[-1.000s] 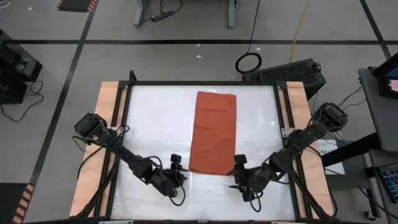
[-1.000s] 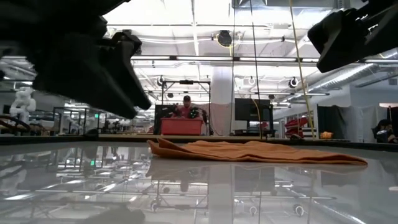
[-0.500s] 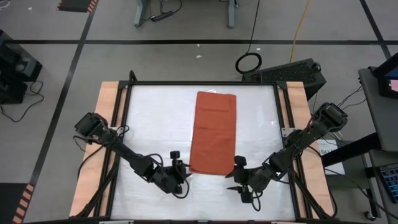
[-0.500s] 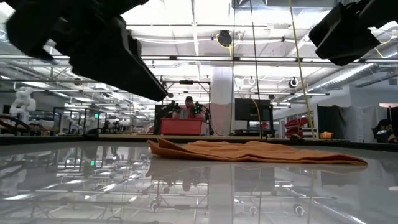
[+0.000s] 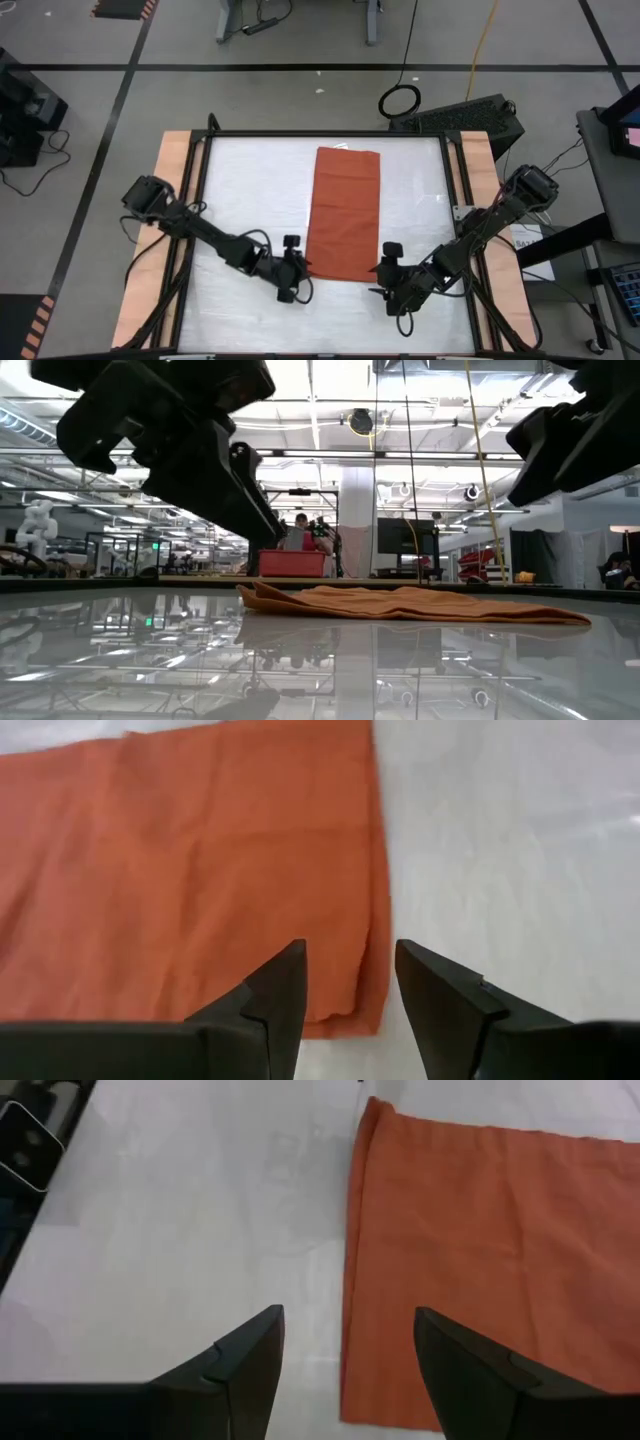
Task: Roll towel
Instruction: Roll the orange towel
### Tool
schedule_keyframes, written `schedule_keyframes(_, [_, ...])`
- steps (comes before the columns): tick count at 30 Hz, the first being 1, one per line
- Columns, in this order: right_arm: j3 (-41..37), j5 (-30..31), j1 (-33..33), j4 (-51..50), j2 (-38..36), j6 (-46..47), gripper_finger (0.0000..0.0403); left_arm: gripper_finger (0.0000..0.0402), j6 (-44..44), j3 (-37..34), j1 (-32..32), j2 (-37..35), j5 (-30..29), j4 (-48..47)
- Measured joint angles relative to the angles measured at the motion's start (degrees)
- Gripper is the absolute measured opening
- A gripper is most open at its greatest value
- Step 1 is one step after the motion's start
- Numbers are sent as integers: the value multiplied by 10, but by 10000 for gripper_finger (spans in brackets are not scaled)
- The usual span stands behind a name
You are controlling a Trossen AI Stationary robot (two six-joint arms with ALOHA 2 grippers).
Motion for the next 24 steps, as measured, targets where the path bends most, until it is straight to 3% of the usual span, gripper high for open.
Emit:
schedule_keyframes(4, [0, 0, 0, -1, 8, 15, 215, 162, 11, 0, 20, 0, 45, 1])
schedule_keyframes(18, [0, 0, 0, -24, 25, 6, 215, 162, 63, 0, 25, 0, 49, -22])
schedule_keyframes(24, [0, 2, 0, -37, 25, 41, 215, 162, 113, 0, 25, 7, 110, -16])
